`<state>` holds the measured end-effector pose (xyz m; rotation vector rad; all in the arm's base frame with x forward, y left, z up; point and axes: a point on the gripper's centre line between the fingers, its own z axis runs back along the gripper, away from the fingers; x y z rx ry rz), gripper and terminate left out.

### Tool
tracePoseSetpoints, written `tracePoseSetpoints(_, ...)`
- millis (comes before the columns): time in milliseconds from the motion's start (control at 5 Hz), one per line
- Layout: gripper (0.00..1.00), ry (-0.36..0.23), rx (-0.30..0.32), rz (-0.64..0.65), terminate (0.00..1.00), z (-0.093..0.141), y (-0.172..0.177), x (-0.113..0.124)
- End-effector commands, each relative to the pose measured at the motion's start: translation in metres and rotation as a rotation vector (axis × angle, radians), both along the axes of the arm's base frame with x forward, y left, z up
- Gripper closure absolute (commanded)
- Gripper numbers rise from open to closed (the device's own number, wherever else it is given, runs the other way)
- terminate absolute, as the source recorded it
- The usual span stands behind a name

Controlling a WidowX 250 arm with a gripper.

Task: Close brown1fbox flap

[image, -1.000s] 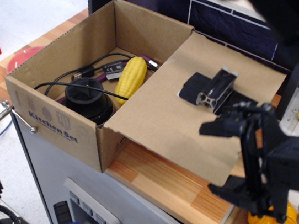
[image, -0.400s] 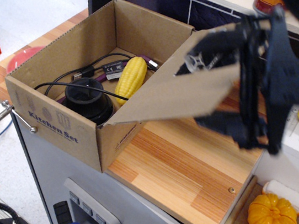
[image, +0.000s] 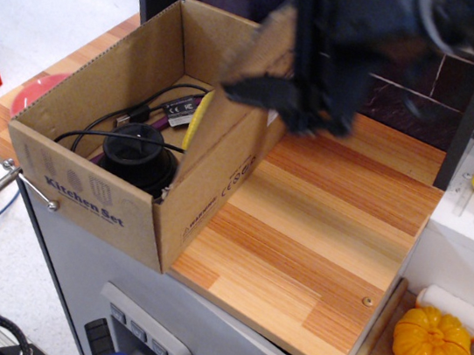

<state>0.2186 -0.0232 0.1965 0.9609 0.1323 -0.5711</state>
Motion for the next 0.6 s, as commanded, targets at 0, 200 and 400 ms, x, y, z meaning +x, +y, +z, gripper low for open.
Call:
tracePoseSetpoints(0,0.0,-0.033,-0.101,-0.003,0.0,0.017,0.049,-0.001)
tracePoseSetpoints(200,0.0,-0.037,-0.159,-0.008,0.0,0.012,0.073,-0.007)
tracePoseSetpoints(400,0.0,-0.048,-0.228,-0.026,1.0,-0.004,0.095,-0.015)
